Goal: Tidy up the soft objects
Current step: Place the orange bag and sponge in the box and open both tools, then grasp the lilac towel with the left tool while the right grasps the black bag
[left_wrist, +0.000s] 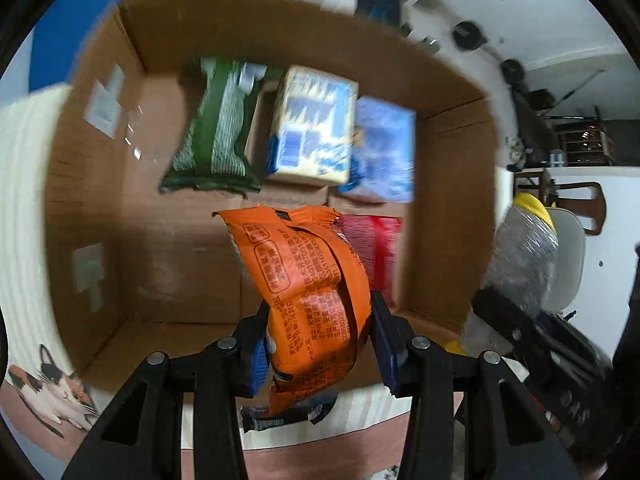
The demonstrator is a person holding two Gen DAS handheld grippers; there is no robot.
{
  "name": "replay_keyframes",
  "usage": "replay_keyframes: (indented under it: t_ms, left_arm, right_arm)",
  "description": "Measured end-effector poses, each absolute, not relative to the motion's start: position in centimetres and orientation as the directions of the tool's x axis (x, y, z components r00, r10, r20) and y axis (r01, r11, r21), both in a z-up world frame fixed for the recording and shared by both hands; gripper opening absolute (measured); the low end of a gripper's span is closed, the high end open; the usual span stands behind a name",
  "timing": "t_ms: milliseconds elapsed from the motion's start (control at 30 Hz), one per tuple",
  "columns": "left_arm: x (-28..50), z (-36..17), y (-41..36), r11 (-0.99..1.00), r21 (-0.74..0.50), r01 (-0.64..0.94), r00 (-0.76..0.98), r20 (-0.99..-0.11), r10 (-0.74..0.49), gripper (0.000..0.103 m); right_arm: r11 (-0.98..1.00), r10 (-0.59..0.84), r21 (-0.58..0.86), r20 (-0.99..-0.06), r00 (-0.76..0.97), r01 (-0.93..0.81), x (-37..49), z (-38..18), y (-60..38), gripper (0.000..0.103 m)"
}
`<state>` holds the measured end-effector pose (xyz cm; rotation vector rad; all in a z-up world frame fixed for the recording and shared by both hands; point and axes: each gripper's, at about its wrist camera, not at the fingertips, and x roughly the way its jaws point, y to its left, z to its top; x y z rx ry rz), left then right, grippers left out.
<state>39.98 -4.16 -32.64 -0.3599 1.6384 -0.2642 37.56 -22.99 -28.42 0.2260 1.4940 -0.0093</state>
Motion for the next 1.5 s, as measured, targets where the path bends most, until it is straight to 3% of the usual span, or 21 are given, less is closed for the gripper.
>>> replay_keyframes:
  t_ms: [300,567,633,733,833,900,967,1000,1067,1200,1500]
  left_arm:
    - [41.3,-40.0,-5.9,0.946,-0.319,-0.059,-0.223,-0.919,-0.324,0.041]
    - [41.7,-40.6,-6.5,0.954,-0.295,-0.051,-0.244,-0.923,-0.299,0.043]
    - [42.1,-39.8,-6.5,0.957,-0.287,-0.051,-0.230,-0.929,-0.291,0.055]
    - [42.5,-38.0,-6.5,0.957,-0.288,-0.043,-0.190,-0.938,-0.291,0.075]
    - [42.5,-35.6,-6.4,0.960,-0.280,-0.027,-0.138,-0.950,-0.281,0.088]
    - [42.2,-34.0,-6.3,0.964,-0.264,-0.009,-0.105,-0.959,-0.264,0.092]
    - [41.8,-32.0,-6.0,0.974,-0.226,0.016,-0.060,-0.973,-0.224,0.100]
    - [41.5,-31.6,-5.9,0.978,-0.210,0.023,-0.046,-0.977,-0.208,0.101]
    - [40.7,-29.8,-5.7,0.985,-0.169,0.039,-0.008,-0.986,-0.168,0.101]
    - [38.6,-26.4,-5.2,0.984,-0.174,0.034,0.066,-0.982,-0.176,0.102]
    - [35.8,-21.0,-3.2,0.996,-0.073,0.054,0.180,-0.980,-0.082,0.102]
  right_arm:
    - [0.984,0.039,0.040,-0.999,0.006,0.172,39.2,-34.1,-23.4,0.045]
    - [0.982,0.014,0.016,-1.000,0.015,0.187,39.5,-34.4,-23.8,0.050]
    - [0.982,0.015,0.018,-1.000,0.015,0.190,39.6,-34.2,-24.0,0.052]
    - [0.981,0.023,0.025,-1.000,0.010,0.192,39.6,-33.6,-24.1,0.066]
    - [0.981,0.026,0.030,-0.999,0.022,0.191,39.2,-32.8,-24.2,0.067]
    - [0.982,0.031,0.034,-0.999,0.020,0.187,38.9,-32.1,-24.2,0.071]
    - [0.984,0.036,0.039,-0.999,0.022,0.176,38.4,-31.3,-24.1,0.082]
    - [0.984,0.037,0.041,-0.999,0.022,0.173,38.2,-31.0,-24.0,0.090]
    - [0.984,0.046,0.052,-0.998,0.039,0.171,37.4,-30.0,-23.8,0.097]
    - [0.988,0.052,0.063,-0.995,0.081,0.141,35.8,-27.8,-22.9,0.103]
    - [0.995,0.074,0.085,-0.982,0.171,0.060,33.6,-23.3,-20.4,0.103]
